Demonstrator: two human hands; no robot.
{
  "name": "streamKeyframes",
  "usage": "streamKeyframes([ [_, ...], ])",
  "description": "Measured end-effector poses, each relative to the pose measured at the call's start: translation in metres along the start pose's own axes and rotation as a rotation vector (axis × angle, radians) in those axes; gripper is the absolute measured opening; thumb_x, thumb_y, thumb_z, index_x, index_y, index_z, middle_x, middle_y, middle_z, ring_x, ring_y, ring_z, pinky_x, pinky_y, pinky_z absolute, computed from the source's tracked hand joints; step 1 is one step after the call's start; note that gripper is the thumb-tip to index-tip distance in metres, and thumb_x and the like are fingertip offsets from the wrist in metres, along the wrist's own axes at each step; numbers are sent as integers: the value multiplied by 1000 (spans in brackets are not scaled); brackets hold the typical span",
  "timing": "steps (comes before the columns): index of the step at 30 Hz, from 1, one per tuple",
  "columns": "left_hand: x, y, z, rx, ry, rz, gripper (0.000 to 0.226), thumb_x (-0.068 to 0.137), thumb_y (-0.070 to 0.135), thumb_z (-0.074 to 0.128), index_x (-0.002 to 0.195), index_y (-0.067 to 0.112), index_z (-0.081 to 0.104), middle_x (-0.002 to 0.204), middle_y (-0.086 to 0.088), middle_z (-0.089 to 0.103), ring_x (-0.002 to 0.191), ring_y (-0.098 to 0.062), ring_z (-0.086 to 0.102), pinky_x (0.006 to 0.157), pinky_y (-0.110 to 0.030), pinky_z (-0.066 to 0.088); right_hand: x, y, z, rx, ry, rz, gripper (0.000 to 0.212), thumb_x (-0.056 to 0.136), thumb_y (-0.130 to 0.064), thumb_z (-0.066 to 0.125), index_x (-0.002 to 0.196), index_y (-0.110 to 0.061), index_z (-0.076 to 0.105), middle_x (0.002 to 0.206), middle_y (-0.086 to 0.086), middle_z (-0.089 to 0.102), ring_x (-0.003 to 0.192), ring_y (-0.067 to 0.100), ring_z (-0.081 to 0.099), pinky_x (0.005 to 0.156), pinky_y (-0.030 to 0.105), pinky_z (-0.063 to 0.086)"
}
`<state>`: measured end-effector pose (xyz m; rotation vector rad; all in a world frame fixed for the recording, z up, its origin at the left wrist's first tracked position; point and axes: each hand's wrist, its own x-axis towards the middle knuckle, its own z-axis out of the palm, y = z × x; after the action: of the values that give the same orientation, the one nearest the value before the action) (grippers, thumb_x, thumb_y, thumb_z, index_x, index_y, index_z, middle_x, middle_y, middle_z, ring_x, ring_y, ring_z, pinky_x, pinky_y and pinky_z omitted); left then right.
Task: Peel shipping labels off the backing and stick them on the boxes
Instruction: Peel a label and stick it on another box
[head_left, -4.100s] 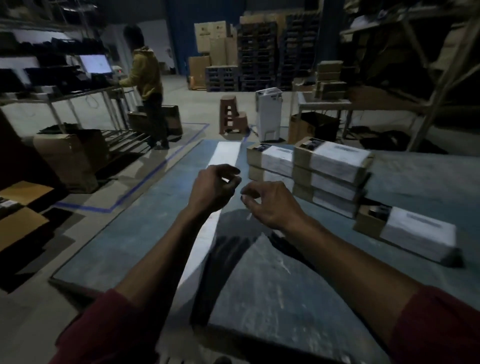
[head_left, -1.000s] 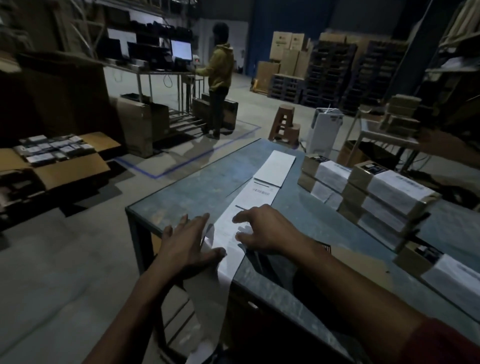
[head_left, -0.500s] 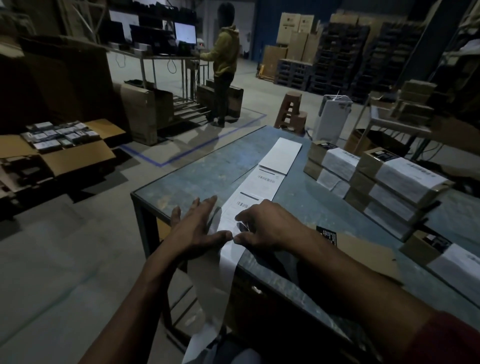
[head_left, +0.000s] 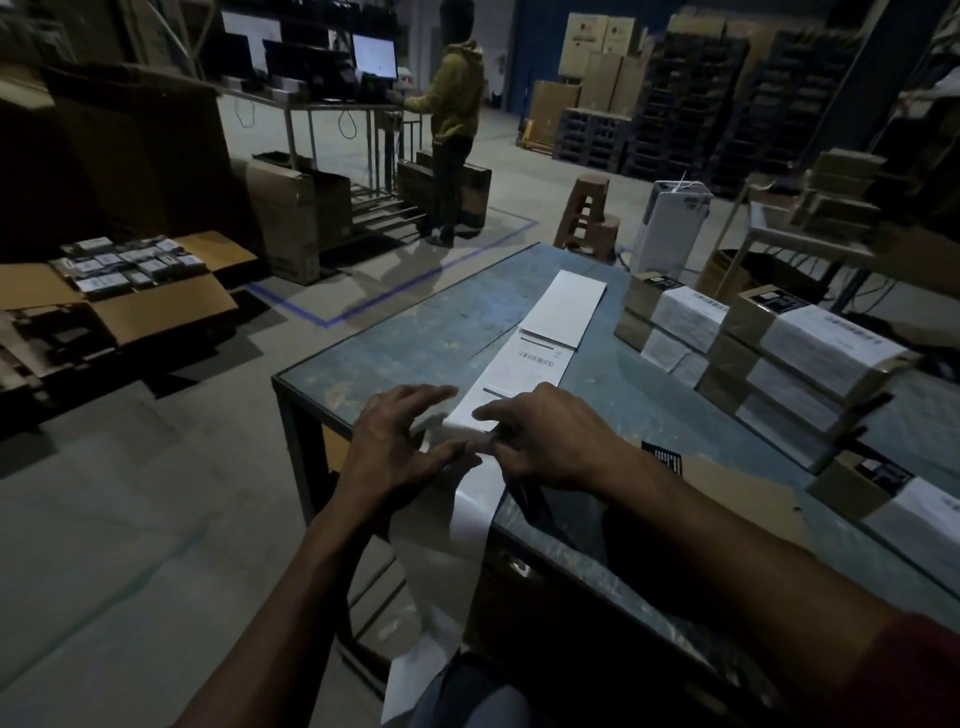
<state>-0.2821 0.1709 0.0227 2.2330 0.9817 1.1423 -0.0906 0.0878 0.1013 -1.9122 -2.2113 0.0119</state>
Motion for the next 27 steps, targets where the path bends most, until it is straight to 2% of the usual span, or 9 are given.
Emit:
streamKeyframes([
  [2,2,0,2,5,4,-9,76,72,71,70,136,30,67,129,-1,67,116,-22,57,98,-51,50,-1,-1,-3,107,17,9,41,93,-43,73,131,-27,72,105,-7,81,101,19,75,87,38,61],
  [5,6,-9,8,140,-28,-23,102,67,95,53,144,29,59,137,-9,62,128,-32,51,107,-55,42,-2,-1,-4,195,49,45,36,84,-32,84,118,-22,77,97,-5,81,88,12,77,83,37,63],
  [7,9,-13,9,211,-90,-46,117,57,103,48,151,33,50,147,-8,56,142,-36,41,115,-59,32,-1,0,-1,180,51,72,39,81,-23,84,120,-21,76,97,-5,81,89,11,76,85,36,62],
  [9,13,-12,8,236,-186,-105,124,49,101,51,156,39,39,157,-3,46,152,-32,28,120,-61,23,0,-1,2,146,54,78,43,82,-20,81,125,-22,75,101,-4,82,94,14,76,88,36,61],
  [13,18,-3,2,224,-289,-154,121,51,92,51,159,44,28,165,0,36,158,-26,16,123,-63,14,0,-3,4,124,18,49,57,81,-39,83,135,-27,69,116,-5,79,109,15,74,91,37,60],
  [15,18,-1,0,210,-294,-158,122,49,94,47,159,44,26,165,0,34,158,-24,14,122,-63,12,2,-4,4,95,-47,54,62,83,-37,81,141,-24,64,114,-5,79,107,19,74,90,38,59],
  [18,14,-4,2,197,-260,-152,122,50,96,46,158,43,30,162,2,39,158,-23,17,122,-62,13,4,-6,8,70,-59,86,52,87,-36,79,133,-17,66,98,-4,79,99,25,73,85,41,59],
  [22,11,-4,0,157,-209,-120,110,57,94,46,155,43,38,159,3,45,156,-24,22,122,-63,16,1,-8,14,47,-15,68,40,90,-26,68,129,-17,62,102,4,80,103,33,72,80,44,60],
  [27,9,1,-1,157,-228,-124,111,53,92,50,153,44,42,159,4,45,156,-24,21,122,-62,13,-5,-10,11,161,40,98,60,89,-26,78,145,-22,58,103,-1,81,104,25,73,84,42,60],
])
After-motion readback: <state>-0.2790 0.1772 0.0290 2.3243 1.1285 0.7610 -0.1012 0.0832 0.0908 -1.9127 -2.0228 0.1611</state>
